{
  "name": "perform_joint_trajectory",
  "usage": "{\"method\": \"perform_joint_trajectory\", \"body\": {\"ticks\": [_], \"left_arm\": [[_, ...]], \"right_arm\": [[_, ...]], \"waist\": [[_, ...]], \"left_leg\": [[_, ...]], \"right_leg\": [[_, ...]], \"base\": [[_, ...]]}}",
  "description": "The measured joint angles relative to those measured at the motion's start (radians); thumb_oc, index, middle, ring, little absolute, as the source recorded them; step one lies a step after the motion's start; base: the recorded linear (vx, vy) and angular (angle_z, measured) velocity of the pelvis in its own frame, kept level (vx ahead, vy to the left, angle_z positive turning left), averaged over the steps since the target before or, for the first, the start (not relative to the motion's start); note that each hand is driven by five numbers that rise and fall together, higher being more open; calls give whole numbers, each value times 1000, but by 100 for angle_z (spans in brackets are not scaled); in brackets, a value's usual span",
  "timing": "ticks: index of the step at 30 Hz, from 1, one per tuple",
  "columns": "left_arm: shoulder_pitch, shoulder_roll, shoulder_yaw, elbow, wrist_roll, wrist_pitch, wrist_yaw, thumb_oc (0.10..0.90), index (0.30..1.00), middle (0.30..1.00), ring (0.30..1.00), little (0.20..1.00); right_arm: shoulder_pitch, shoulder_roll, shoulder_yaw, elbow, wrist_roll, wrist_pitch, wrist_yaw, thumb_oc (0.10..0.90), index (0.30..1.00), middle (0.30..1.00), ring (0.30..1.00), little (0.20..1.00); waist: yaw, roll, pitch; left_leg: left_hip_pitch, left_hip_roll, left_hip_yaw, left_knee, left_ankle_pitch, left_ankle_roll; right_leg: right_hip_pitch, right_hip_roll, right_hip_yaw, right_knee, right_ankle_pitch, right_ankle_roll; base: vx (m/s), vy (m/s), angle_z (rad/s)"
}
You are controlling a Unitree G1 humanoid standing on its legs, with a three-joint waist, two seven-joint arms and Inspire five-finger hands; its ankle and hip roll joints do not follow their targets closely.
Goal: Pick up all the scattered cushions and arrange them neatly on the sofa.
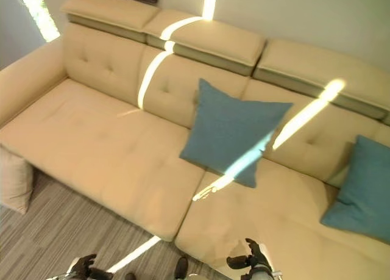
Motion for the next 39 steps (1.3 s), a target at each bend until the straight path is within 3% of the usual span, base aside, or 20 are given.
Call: {"method": "perform_joint_trajectory", "body": {"ticks": [3, 6, 7, 8, 10, 13, 14, 18, 21, 23, 25, 27, 28, 31, 32, 33, 35, 37, 38, 39], "left_arm": [[-1, 0, -9, 2, 0, 1, -12, 800, 900, 900, 900, 900], [1, 10, -5, 7, 0, 1, -12, 800, 900, 900, 900, 900], [-1, 24, -4, 6, -1, 3, -11, 800, 900, 900, 900, 900], [-18, 36, 0, 5, -2, 2, -6, 800, 900, 900, 900, 900], [-18, 46, 1, -5, -2, 2, -5, 800, 900, 900, 900, 900], [-6, 51, 3, -6, -5, 0, 12, 800, 900, 900, 900, 900], [2, 50, 4, 2, -5, 4, 12, 800, 900, 900, 900, 900], [28, 45, 4, -3, -24, 4, 11, 800, 900, 900, 900, 900], [6, 9, 4, -10, -27, -5, 9, 800, 900, 900, 900, 900], [23, 3, 6, -21, -49, -13, 11, 800, 900, 900, 900, 900], [12, 20, 9, -20, -64, -13, 13, 800, 900, 900, 900, 900], [13, 43, 25, -19, -64, -12, 13, 800, 900, 900, 900, 900], [23, 39, 41, -16, -62, -10, 14, 800, 900, 900, 900, 900], [48, 35, 39, -19, -56, -9, 10, 800, 900, 900, 900, 900], [56, 36, 40, -15, -48, -7, 9, 800, 900, 900, 900, 900], [63, 45, 40, 6, -41, 2, 9, 800, 900, 900, 900, 900], [57, 52, 41, 7, -41, 9, 8, 800, 900, 900, 900, 900], [29, 51, 38, 10, -40, 11, 1, 800, 900, 900, 900, 900], [14, 57, 35, -2, -33, 9, 2, 800, 900, 900, 900, 900], [7, 59, 31, -3, -26, 8, 3, 800, 900, 900, 900, 900]], "right_arm": [[-25, 38, 1, 12, -3, 3, 6, 800, 900, 900, 900, 900], [-31, 48, 3, 10, -5, 12, 7, 800, 900, 900, 900, 900], [-20, 50, 2, 11, -6, 17, 8, 800, 900, 900, 900, 900], [-17, 56, 3, 12, -4, 24, 9, 800, 900, 900, 900, 900], [-11, 59, 16, -3, -3, 27, 13, 800, 900, 900, 900, 900], [-25, 58, 41, 14, 3, 28, 16, 800, 900, 900, 900, 900], [-38, 66, 50, 15, 15, 28, 21, 800, 900, 900, 900, 900], [-81, 68, 61, 12, 23, 22, 27, 800, 900, 900, 900, 900], [-53, 32, 66, -30, 23, 20, 26, 800, 900, 900, 900, 900], [-76, 29, 60, -24, 23, 17, 24, 800, 900, 900, 900, 900], [-86, 20, 60, -31, 21, 8, 21, 800, 900, 900, 900, 900], [-91, 28, 60, -32, 18, 10, 21, 800, 900, 900, 900, 900], [-71, 20, 55, -29, 17, 8, 20, 800, 900, 900, 900, 900], [-45, 23, 39, 17, 13, 17, 24, 800, 900, 900, 900, 900], [-47, 31, 35, 25, 13, 19, 23, 800, 900, 900, 900, 900], [-43, 62, 40, 48, 11, 22, 24, 800, 900, 900, 900, 900], [-42, 81, 40, 48, -1, 24, 25, 800, 900, 900, 900, 900], [-42, 85, 38, 48, -5, 30, 26, 800, 900, 900, 900, 900], [-43, 90, 41, 45, -9, 30, 27, 800, 900, 900, 900, 900], [-41, 91, 41, 45, -9, 30, 27, 800, 900, 900, 900, 900]], "waist": [[6, -33, -12], [28, -40, -15], [25, -38, -13], [-2, -25, 6], [-1, -24, 13], [17, -14, 21], [29, -15, 23], [49, -35, 27], [42, -56, 30], [59, -52, 37], [60, -65, 57], [58, -111, 73], [31, -106, 72], [35, -53, 46], [33, -50, 46], [33, -74, 38], [34, -92, 26], [30, -86, 28], [33, -84, 27], [32, -83, 25]], "left_leg": [[2, -49, -9, -10, 16, 41], [-19, -83, -14, -7, 16, 71], [-31, -107, -69, -8, 26, 87], [-46, -111, -166, -13, 52, 107], [-56, -116, -225, -27, 76, 100], [-65, -116, -288, -27, 89, 83], [-63, -108, -309, -28, 90, 71], [-71, -99, -345, -28, 104, 49], [-169, -145, -408, 47, 153, -25], [-212, -126, -327, 44, 156, -25], [-248, -95, -151, 69, 59, 19], [-252, -75, 8, 106, 47, 34], [-248, -40, 139, 135, 44, 36], [-155, -9, 149, 43, 55, 38], [-134, -10, 145, 12, 89, 30], [-100, -39, 143, -8, 97, 51], [-98, -60, 134, -7, 85, 69], [-89, -74, 122, -9, 77, 89], [-65, -94, 107, -2, 53, 122], [-54, -112, 98, -3, 44, 133]], "right_leg": [[-25, -54, 12, 40, 0, 48], [-73, -94, 53, 124, -17, 84], [-97, -111, 165, 192, -51, 122], [-112, -38, 426, 246, -144, 163], [-121, 19, 554, 233, -153, 160], [-55, 23, 497, 125, -83, 71], [-9, 24, 457, 41, -45, 63], [48, 36, 409, -42, -14, 47], [74, 9, 299, -59, -19, 45], [69, 31, 233, -60, -29, 29], [65, 18, 142, -60, -35, -4], [68, -28, 94, -60, -37, -6], [85, -51, 18, -60, -50, 13], [100, -31, -9, -53, -69, 55], [106, -32, -9, -48, -73, 64], [105, -62, 7, -8, -89, 92], [95, -87, 32, 22, -94, 99], [40, -132, 44, 175, -141, 127], [-43, -183, 94, 397, -174, 148], [-59, -204, 125, 471, -175, 158]], "base": [[-56, 133, 5], [-58, 88, 22], [-43, 59, 142], [-9, 26, 181], [11, -35, 129], [48, -106, 84], [39, -72, 57], [16, -79, 59], [-43, -24, 153], [-46, 3, 132], [8, 17, 120], [105, 64, 112], [143, 85, 137], [236, 118, 62], [196, 155, 0], [191, 181, 9], [184, 205, 13], [106, 148, 25], [210, 222, 34], [324, 209, 39]]}}
